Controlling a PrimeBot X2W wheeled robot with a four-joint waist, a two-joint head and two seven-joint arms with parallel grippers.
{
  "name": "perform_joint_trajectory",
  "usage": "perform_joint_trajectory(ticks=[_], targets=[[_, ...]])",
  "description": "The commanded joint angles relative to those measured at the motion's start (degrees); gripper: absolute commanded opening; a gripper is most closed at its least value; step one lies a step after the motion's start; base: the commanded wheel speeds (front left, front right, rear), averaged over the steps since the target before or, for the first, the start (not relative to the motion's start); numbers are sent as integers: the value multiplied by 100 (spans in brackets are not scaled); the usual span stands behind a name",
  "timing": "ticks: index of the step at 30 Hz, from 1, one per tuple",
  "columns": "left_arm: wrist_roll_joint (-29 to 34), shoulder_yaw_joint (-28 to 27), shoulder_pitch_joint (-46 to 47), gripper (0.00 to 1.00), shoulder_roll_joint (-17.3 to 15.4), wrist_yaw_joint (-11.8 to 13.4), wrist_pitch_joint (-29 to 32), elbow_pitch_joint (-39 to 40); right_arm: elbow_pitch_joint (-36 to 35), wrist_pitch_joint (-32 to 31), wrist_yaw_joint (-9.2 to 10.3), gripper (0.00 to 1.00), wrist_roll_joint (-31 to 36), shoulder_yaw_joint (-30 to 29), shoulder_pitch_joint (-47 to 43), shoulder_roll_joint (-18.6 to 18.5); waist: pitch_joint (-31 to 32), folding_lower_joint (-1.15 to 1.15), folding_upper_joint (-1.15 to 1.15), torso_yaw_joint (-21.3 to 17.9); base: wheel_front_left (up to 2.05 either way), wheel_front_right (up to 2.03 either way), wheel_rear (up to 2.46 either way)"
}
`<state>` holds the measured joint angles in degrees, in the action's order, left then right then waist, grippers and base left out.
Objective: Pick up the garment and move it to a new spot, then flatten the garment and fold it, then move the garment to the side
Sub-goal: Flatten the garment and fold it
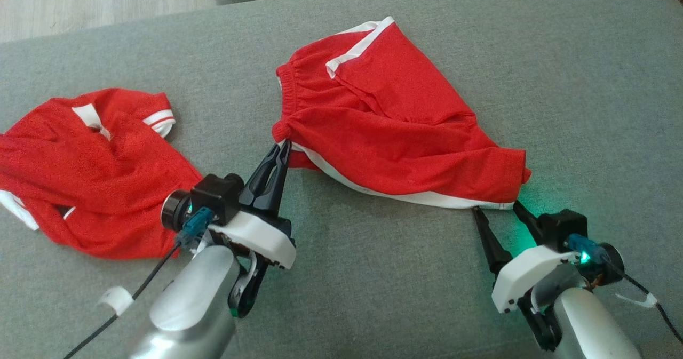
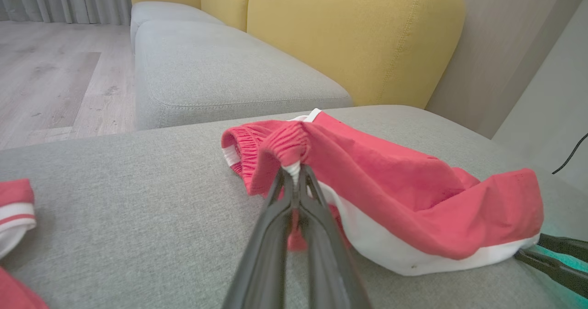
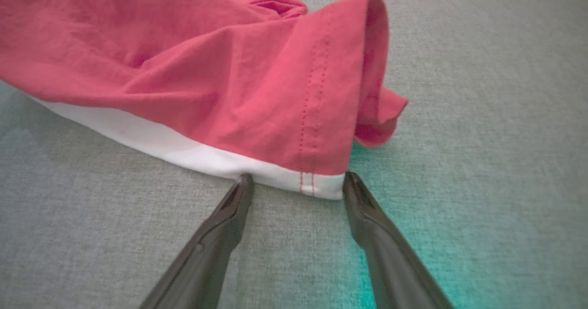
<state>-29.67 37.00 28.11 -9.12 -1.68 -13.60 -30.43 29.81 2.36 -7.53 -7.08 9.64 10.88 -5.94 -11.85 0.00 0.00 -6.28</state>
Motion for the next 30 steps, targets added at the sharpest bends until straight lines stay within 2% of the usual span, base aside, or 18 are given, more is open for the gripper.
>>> perform_joint_trajectory(ticks=[1, 2, 3, 4, 5, 11, 16, 30], targets=[[-16, -154, 254, 0, -143, 34, 17, 174, -108, 83, 4, 100, -51, 154, 186, -56, 0, 0, 0, 0, 0, 0, 0], [-19, -150, 252, 0, -150, 35, 21, 175, -77, 90, 4, 97, -64, 167, 202, -57, 1, 0, 0, -1, 0, 0, 0], [-22, -147, 248, 0, -158, 37, 24, 175, -40, 86, 4, 60, -84, 186, 217, -57, 6, 0, 0, -1, 0, 0, 0], [-26, -144, 245, 0, -166, 39, 27, 176, -3, 77, 4, 6, -105, 208, 232, -62, 9, 0, 0, -1, 0, 0, 0], [-29, -141, 244, 0, -173, 42, 30, 179, 28, 71, 4, 0, -125, 238, 247, -70, 12, 0, 0, 1, 0, 0, 0], [-65, -148, 197, 0, -229, 82, 37, 202, 90, 153, 4, 0, -197, 269, 285, -144, 87, 0, 0, -20, 0, 0, 0], [-112, -201, 136, 0, -308, 140, 28, 248, -184, 240, 4, 0, -215, 207, 252, -191, 188, 0, 0, -70, 0, 0, 0], [-279, -448, 176, 0, -634, 304, 177, 728, -2176, -118, 4, 0, -666, 147, 190, -439, 478, 0, 0, -130, 0, 0, 0]])
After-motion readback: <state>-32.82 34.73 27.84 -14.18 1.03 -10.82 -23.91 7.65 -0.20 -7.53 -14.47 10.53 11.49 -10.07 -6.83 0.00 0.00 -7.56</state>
